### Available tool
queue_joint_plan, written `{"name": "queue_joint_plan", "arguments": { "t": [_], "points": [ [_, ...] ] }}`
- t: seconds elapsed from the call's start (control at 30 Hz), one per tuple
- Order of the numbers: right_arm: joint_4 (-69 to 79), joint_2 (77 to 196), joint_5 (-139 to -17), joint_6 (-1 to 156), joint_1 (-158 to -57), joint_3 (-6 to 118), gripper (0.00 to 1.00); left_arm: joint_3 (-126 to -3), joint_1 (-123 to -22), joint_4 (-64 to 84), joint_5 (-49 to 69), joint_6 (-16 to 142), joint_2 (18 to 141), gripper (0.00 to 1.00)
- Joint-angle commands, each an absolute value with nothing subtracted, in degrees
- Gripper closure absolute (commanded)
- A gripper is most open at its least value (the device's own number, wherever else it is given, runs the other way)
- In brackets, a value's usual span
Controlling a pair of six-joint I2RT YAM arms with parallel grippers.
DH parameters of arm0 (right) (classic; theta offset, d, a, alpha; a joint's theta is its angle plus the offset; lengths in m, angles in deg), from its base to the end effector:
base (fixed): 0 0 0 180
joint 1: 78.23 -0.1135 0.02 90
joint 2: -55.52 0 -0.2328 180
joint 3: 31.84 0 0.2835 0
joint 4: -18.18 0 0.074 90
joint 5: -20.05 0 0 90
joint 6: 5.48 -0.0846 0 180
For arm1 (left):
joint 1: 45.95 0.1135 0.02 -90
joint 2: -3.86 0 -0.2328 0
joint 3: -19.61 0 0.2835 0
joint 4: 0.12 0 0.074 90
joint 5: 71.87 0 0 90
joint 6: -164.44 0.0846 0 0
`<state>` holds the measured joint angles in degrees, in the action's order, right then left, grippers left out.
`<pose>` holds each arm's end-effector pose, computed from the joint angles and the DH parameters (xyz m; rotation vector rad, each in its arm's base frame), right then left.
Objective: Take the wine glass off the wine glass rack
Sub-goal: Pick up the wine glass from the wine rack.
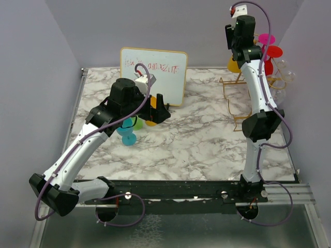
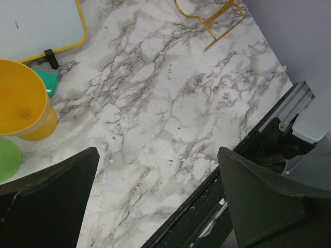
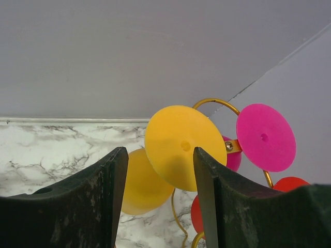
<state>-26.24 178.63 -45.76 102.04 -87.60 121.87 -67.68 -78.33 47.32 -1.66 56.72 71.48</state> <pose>0.5364 0.0534 0.4167 -0.1239 1.8123 -0.4827 0.2669 -0.2032 0.3526 0.4953 2.0886 -0.8829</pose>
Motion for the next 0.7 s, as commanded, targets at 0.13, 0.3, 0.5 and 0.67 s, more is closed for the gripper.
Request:
{"name": "queue_joint_plan", "arguments": {
  "t": [0.13, 0.3, 0.5, 0.67],
  "points": [
    [-24.4, 179.2, -46.1, 103.1, -87.5, 122.2, 0.43, -67.2, -78.4, 46.6, -0.8, 57.2, 70.6, 0.01],
    [-24.4, 179.4, -46.5, 103.2, -87.5, 122.1, 0.45, -67.4, -78.4, 46.6, -0.9, 57.0, 70.6, 0.01],
    [-23.6, 179.7, -46.0, 103.4, -87.5, 121.7, 0.44, -67.5, -78.4, 46.7, -1.1, 56.8, 70.5, 0.01],
    [-23.4, 179.8, -45.3, 103.7, -87.5, 122.0, 0.45, -67.3, -78.4, 46.8, -1.8, 57.0, 70.9, 0.01]
  ]
}}
